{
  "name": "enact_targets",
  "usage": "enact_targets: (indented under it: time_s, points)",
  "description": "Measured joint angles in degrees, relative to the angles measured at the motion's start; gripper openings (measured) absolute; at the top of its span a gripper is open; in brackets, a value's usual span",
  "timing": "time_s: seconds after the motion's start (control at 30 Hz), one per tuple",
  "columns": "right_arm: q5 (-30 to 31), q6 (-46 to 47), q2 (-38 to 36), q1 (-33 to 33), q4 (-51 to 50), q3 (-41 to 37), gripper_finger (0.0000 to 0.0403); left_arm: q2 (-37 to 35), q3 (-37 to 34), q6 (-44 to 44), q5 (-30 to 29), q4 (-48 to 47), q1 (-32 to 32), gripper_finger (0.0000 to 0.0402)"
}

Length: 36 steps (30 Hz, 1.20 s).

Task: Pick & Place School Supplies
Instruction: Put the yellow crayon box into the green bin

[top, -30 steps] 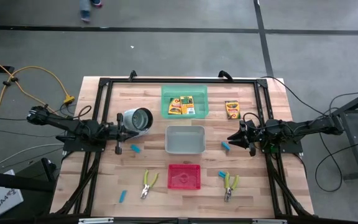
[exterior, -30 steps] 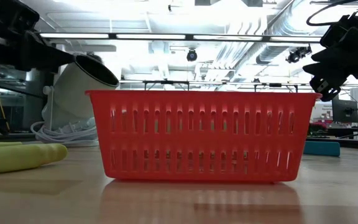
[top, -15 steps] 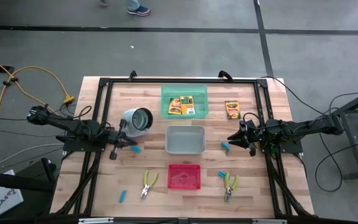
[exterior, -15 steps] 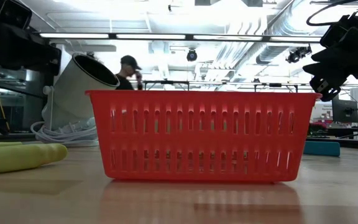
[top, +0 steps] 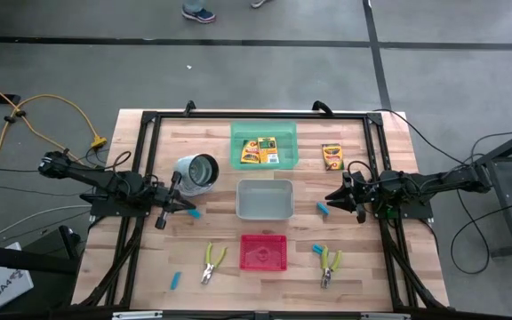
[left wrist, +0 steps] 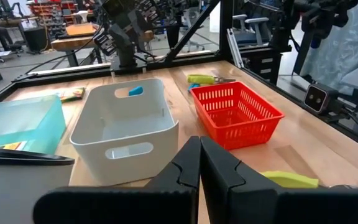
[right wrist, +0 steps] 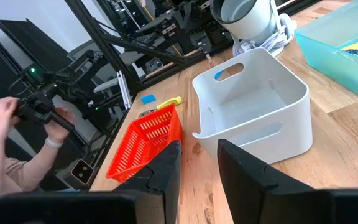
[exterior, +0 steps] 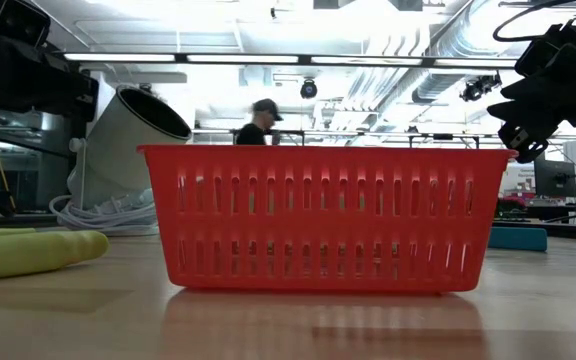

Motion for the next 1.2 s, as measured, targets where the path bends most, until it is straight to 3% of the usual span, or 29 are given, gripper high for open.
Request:
enact_targets:
  time_s: [1.07, 1.2]
  points:
    - [0.0, 0.0, 0.0, 0.0, 0.0, 0.0, 0.0097, 0.0, 0.0, 0.0, -0.1, 0.0, 0.0, 0.0001]
    - [3.2, -3.0, 0.0, 0.0, 0.3, 0.0, 0.0097, 0.0, 0.0, 0.0, -0.1, 0.0, 0.0, 0.0001]
